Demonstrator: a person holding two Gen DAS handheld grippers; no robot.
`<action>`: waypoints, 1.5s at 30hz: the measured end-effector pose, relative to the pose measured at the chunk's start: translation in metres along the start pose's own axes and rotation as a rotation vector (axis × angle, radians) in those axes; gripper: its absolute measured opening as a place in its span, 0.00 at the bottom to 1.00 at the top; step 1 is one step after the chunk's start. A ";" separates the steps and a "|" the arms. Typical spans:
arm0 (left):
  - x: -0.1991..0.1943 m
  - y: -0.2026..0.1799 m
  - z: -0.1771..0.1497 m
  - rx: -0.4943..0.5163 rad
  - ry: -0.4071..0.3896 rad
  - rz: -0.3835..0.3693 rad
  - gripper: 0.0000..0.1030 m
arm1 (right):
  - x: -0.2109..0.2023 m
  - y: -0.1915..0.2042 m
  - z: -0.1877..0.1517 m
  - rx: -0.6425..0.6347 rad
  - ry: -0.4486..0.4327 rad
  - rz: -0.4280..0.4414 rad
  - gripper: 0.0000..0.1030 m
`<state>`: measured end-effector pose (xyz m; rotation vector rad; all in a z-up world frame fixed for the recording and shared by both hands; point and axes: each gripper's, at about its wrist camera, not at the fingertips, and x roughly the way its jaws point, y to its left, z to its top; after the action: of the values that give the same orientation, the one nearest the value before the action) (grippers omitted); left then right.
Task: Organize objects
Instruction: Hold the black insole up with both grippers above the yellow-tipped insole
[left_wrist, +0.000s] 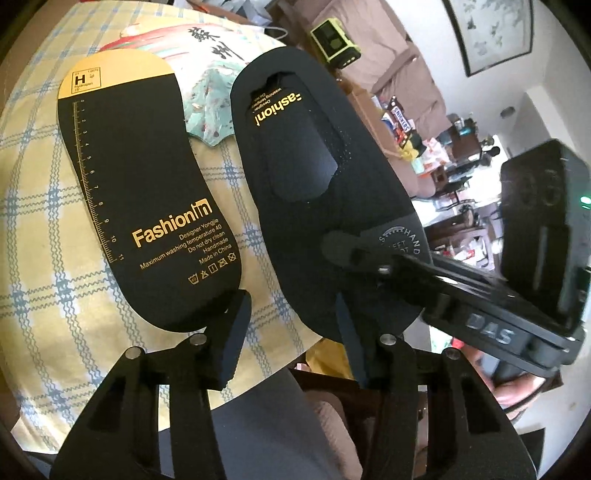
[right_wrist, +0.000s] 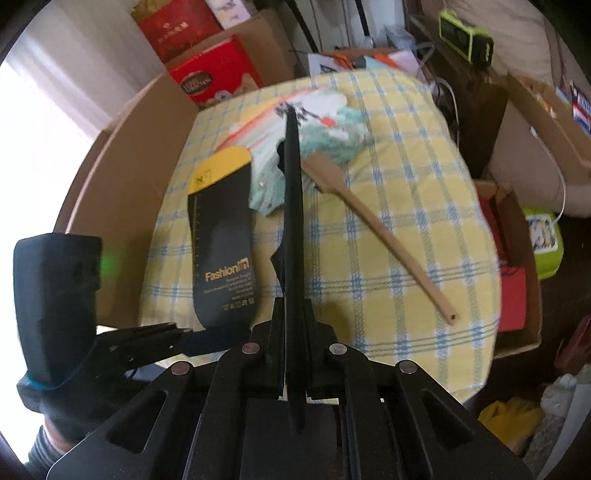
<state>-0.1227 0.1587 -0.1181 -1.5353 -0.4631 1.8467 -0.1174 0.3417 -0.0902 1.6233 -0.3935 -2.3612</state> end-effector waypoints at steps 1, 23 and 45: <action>-0.001 0.001 0.001 -0.006 -0.001 0.000 0.43 | 0.001 -0.004 0.000 0.021 -0.003 0.022 0.05; -0.038 0.011 0.039 -0.138 -0.128 -0.260 0.59 | -0.047 0.002 0.000 0.089 -0.025 0.400 0.04; -0.171 0.044 0.047 -0.127 -0.411 -0.206 0.16 | -0.067 0.128 0.035 -0.169 -0.055 0.380 0.10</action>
<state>-0.1680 0.0162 -0.0134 -1.1306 -0.9079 1.9977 -0.1199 0.2483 0.0256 1.2812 -0.4536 -2.0933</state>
